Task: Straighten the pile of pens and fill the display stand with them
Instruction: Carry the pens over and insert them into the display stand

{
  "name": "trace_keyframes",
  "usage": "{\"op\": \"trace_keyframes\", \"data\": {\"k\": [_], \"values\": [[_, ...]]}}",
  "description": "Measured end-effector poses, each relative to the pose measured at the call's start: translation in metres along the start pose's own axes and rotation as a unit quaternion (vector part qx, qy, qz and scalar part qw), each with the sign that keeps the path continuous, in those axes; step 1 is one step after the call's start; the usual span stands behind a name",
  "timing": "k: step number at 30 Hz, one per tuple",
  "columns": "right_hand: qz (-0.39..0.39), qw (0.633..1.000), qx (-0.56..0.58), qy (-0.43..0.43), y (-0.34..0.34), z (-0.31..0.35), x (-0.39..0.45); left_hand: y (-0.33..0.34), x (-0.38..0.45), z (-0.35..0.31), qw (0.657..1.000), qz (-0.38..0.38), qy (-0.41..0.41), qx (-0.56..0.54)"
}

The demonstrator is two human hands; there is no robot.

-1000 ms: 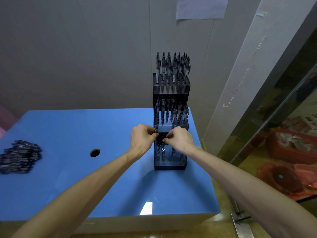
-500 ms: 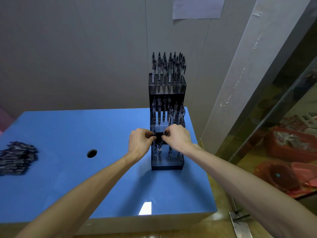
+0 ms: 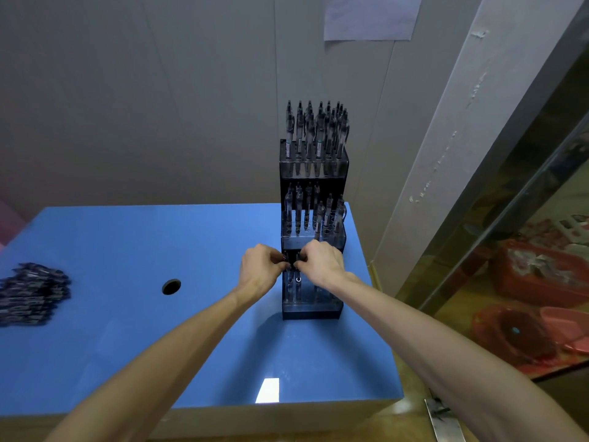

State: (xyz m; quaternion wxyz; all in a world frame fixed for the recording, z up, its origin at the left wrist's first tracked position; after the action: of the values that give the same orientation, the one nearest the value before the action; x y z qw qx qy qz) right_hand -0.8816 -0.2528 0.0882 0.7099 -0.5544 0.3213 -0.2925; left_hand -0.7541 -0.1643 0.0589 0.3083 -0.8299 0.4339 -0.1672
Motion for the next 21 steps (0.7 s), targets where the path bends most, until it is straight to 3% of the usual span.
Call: {"op": "trace_keyframes", "data": {"k": [11, 21], "values": [[0.045, 0.999, -0.004, -0.013, 0.004, -0.006, 0.0, 0.009, -0.001, 0.003, 0.998, 0.021, -0.017, 0.049], [-0.007, 0.997, 0.061, -0.041, -0.008, -0.028, -0.003, -0.005, -0.005, 0.003, 0.998, 0.039, -0.038, 0.041]]}}
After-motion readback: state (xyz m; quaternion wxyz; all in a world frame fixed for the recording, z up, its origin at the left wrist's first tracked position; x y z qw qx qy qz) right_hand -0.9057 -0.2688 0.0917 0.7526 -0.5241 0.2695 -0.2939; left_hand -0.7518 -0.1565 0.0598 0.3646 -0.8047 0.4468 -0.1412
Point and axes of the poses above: each hand's wrist, its own x-axis towards the middle knuckle, its own y-axis out of the palm, z = x × y, the point moved 1 cm from there along x, towards the middle knuckle, and after that the axes turned 8 degrees about -x, right-handed, at the moved point
